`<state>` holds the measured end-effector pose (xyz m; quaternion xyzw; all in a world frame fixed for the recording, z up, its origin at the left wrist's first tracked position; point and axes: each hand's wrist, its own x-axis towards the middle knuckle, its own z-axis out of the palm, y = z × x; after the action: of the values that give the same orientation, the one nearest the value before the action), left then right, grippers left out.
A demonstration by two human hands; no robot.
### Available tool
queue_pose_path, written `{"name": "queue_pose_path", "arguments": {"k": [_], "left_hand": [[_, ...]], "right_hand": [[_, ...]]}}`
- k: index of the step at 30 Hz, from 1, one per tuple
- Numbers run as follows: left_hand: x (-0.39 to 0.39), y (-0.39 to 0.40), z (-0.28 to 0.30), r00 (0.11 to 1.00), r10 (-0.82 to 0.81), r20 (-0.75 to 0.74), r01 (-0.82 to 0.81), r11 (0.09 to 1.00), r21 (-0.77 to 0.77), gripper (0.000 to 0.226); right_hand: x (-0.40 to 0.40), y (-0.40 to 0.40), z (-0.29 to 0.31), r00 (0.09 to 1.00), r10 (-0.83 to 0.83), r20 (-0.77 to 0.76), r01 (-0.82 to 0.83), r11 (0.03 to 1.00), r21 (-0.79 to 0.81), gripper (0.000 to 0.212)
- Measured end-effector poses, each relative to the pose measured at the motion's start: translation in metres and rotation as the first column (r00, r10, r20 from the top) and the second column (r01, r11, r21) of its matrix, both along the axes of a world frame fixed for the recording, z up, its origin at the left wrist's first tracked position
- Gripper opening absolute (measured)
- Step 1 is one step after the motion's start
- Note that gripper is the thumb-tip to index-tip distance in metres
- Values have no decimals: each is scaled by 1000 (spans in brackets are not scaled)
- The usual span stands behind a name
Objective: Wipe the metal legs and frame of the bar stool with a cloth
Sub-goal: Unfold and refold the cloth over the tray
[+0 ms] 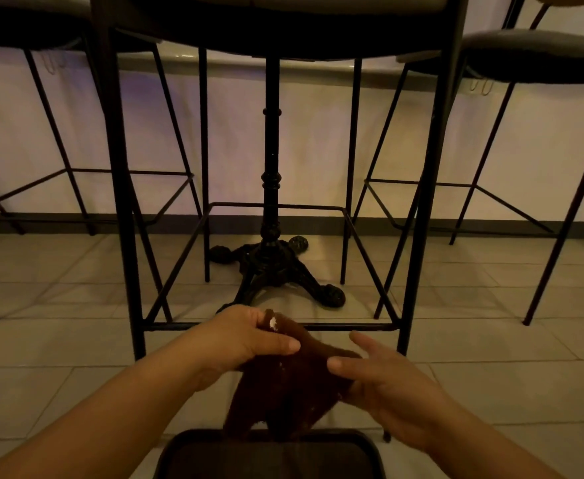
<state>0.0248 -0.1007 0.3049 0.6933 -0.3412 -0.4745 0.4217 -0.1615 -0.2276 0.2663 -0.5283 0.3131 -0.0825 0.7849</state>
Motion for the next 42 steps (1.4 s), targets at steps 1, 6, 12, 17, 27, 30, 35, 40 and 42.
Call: {"name": "queue_pose_path", "arguments": {"k": [1, 6, 12, 17, 27, 30, 35, 40, 42], "left_hand": [[4, 2, 0, 1000, -7, 14, 6, 999, 49, 24], [11, 7, -4, 985, 91, 144, -112, 983, 145, 51], [9, 6, -5, 900, -50, 433, 8, 995, 99, 66], [8, 7, -3, 787, 12, 617, 12, 999, -34, 9], [4, 6, -6, 911, 172, -375, -246, 956, -161, 36], [7, 10, -8, 906, 103, -411, -174, 975, -139, 41], [18, 16, -6, 924, 36, -382, -100, 984, -149, 50], [25, 19, -1, 948, 20, -319, -104, 963, -250, 55], [28, 20, 0, 954, 6, -301, -103, 946, -307, 45]], "right_hand": [[1, 0, -3, 999, -41, -12, 40, 997, -69, 112], [5, -2, -1, 996, -82, 18, 83, 923, -377, 63], [10, -1, 10, 982, 21, -187, -149, 693, -706, 69], [9, -10, 17, 975, -83, -205, -160, 375, -913, 12], [17, -8, 17, 998, -58, -15, 59, 998, 15, 34], [14, -9, 18, 998, 12, 61, -18, 995, 101, 36], [8, -11, 21, 990, 85, 109, -82, 996, -31, 44], [7, -2, 28, 980, 34, 196, 71, 861, -503, 42], [6, 1, 31, 961, 20, 275, 157, 780, -606, 46]]}}
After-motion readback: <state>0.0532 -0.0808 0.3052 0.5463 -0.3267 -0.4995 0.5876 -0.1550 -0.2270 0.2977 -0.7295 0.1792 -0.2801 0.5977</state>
